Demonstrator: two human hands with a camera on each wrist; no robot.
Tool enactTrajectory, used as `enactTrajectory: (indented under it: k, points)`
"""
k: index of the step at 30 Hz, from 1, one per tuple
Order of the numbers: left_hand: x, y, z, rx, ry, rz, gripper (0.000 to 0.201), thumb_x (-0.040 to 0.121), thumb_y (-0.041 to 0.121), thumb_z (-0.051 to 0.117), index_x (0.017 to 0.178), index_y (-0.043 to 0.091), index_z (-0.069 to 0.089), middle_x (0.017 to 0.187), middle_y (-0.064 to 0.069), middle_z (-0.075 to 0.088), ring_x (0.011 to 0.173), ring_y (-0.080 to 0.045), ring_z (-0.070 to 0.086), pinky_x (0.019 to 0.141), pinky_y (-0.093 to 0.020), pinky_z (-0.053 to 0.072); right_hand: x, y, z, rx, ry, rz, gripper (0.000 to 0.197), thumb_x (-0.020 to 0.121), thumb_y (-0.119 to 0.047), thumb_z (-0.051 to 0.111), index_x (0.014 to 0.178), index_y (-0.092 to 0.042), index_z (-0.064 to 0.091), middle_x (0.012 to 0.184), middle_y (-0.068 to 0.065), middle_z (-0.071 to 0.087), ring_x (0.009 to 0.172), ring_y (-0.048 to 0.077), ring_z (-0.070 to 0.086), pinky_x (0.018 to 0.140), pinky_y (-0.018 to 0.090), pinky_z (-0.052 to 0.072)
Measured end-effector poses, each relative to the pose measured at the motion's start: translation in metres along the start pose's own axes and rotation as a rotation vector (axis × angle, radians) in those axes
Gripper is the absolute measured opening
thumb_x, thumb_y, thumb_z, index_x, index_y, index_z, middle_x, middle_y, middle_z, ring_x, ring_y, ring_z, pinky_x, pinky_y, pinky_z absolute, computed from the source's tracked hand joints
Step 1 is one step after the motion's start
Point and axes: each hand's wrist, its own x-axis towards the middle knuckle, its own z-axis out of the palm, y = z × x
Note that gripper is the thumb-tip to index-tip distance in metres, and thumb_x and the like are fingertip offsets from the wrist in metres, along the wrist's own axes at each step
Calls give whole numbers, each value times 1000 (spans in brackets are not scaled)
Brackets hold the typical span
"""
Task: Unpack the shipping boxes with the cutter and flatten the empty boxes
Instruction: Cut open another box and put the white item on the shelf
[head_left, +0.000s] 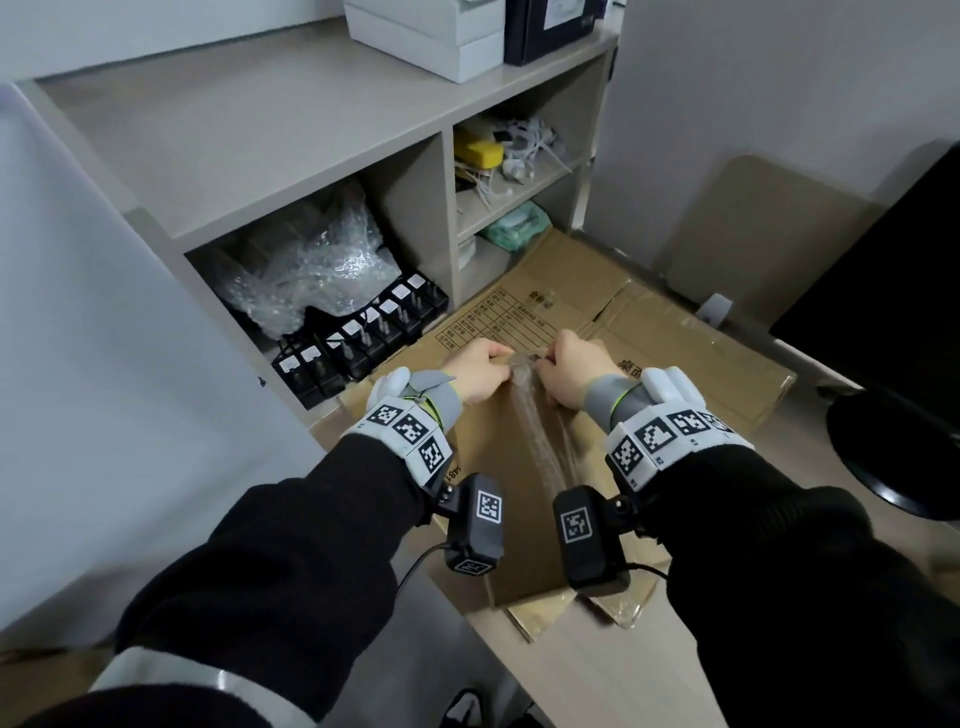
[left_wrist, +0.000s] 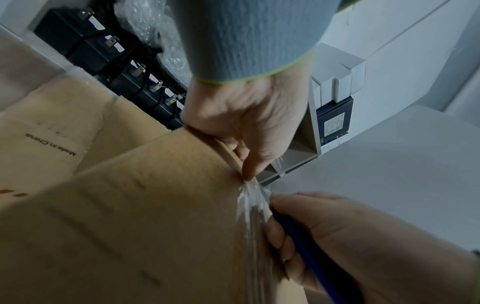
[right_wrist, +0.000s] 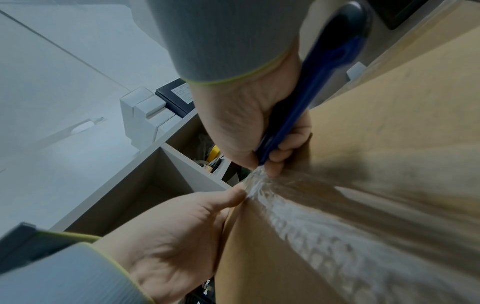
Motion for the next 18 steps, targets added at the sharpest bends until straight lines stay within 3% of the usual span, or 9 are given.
enactTrajectory:
  k: [3, 6, 10, 18]
  points:
    - [3, 1, -2, 10, -23, -2, 40, 95, 26, 54, 134, 18, 49, 134, -7, 54, 119, -26, 52, 102, -38, 43, 5, -4, -1, -61, 3, -5, 41, 95, -37, 38, 119, -4, 47, 107, 17, 67, 107, 33, 58, 85, 35, 48]
    - [2, 2, -1, 16, -17, 2, 41, 96, 25, 54, 136, 19, 48, 135, -5, 53, 119, -25, 52, 101, -35, 43, 6, -7, -4, -76, -13, -4, 40, 97, -32, 40, 122, -2, 46, 115, 16, 63, 107, 33, 59, 76, 31, 39]
    - [-1, 3, -1, 17, -7, 9, 41, 95, 26, 54, 135, 20, 49, 132, -2, 55, 114, -25, 56, 99, -37, 46, 8, -12, -4, -128, -30, -1, 37, 98, -27, 39, 125, -2, 43, 120, 17, 60, 108, 33, 58, 78, 32, 38]
    - [-3, 3, -1, 12, 2, -2, 40, 94, 31, 55, 133, 23, 50, 127, -2, 57, 112, -26, 58, 98, -40, 47, 2, -9, -1, -115, -6, -44, 30, 100, -24, 29, 121, -9, 45, 103, 14, 68, 98, 30, 57, 72, 31, 42]
